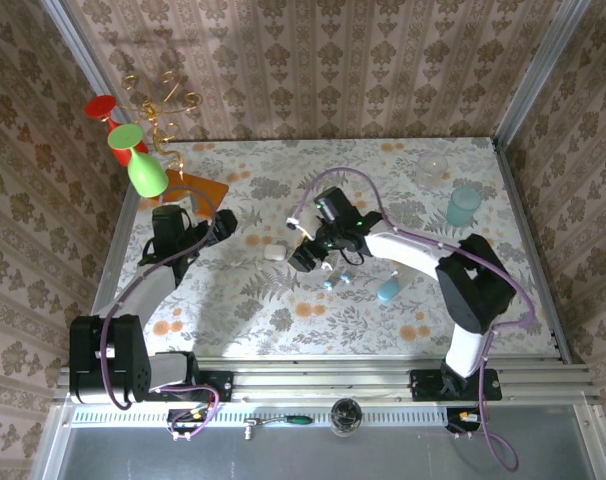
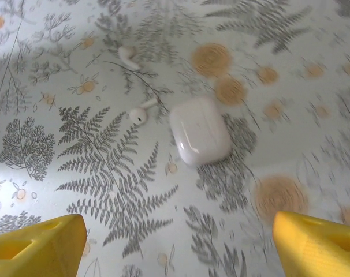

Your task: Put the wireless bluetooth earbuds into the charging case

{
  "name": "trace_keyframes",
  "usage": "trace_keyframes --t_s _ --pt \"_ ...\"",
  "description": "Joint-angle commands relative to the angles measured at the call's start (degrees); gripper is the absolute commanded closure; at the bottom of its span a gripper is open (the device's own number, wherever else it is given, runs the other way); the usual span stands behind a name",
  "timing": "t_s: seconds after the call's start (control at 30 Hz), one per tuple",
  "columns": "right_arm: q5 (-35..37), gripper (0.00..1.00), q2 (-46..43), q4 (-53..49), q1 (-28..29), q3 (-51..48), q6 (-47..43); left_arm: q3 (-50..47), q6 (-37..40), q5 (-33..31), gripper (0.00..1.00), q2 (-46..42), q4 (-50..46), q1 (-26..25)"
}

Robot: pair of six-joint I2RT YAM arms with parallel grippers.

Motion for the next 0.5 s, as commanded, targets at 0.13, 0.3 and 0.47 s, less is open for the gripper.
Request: trace_keyframes --t_s 0.13,0.3,0.47 --pt "2.7 0.16 12.2 -6.8 1.6 12.0 -12.1 -1.9 -3.6 3.5 0.0 -0.9 -1.9 2.0" --pt "6.0 0.18 18.6 -13.5 2.2 20.4 -15.3 -2.6 -2.8 4.0 0.0 -1.6 -2.1 2.5" --pt "7.4 0.2 22.8 -18.6 3.1 25.9 -18.1 -3.1 -2.9 5.1 0.0 -1.7 -1.8 3.6"
